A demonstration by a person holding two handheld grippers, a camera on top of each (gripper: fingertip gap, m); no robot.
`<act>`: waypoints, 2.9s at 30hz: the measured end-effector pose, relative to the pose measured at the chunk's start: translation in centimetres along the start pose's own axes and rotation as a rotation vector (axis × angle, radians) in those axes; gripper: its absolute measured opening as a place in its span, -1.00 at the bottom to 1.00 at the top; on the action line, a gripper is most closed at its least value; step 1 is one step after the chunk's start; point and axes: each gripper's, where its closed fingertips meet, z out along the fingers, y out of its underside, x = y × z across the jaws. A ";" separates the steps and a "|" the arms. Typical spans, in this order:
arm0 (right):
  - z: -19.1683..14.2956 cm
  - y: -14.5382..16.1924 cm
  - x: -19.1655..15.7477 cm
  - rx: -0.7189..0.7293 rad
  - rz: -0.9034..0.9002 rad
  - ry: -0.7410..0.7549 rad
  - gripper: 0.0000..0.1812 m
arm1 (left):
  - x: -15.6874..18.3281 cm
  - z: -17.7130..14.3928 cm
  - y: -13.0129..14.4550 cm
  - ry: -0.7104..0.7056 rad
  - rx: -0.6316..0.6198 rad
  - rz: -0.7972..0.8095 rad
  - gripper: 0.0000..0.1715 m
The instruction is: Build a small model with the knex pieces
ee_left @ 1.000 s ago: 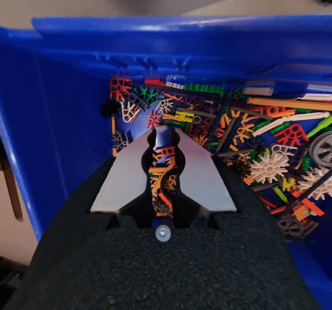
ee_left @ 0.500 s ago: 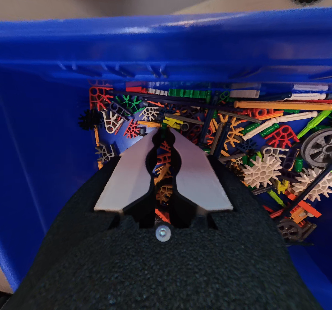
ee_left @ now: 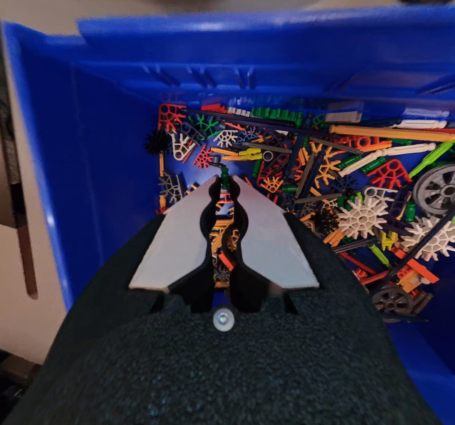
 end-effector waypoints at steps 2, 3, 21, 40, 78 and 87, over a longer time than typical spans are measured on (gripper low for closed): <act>0.0 0.0 0.0 0.000 -0.002 0.000 -0.85 | 0.0 -1.7 -1.5 -0.034 0.042 0.016 -0.93; 0.0 0.0 0.0 -0.001 -0.002 0.000 -0.85 | 0.3 -2.7 -2.6 -0.049 0.069 0.031 -0.93; -0.5 -0.5 0.0 0.042 -0.002 0.003 -0.85 | 18.1 -0.5 -19.4 0.241 0.076 0.554 -0.93; -0.8 -0.9 -0.1 0.075 0.004 -0.008 -0.85 | 15.0 -1.2 -17.6 0.169 0.057 0.474 -0.80; 0.4 0.5 0.4 -0.048 -0.015 0.044 -0.89 | 9.7 0.8 -1.0 0.211 0.010 0.155 -0.91; 0.3 0.4 0.4 -0.037 -0.014 0.045 -0.89 | 10.7 0.7 -1.0 0.284 0.016 0.150 -0.94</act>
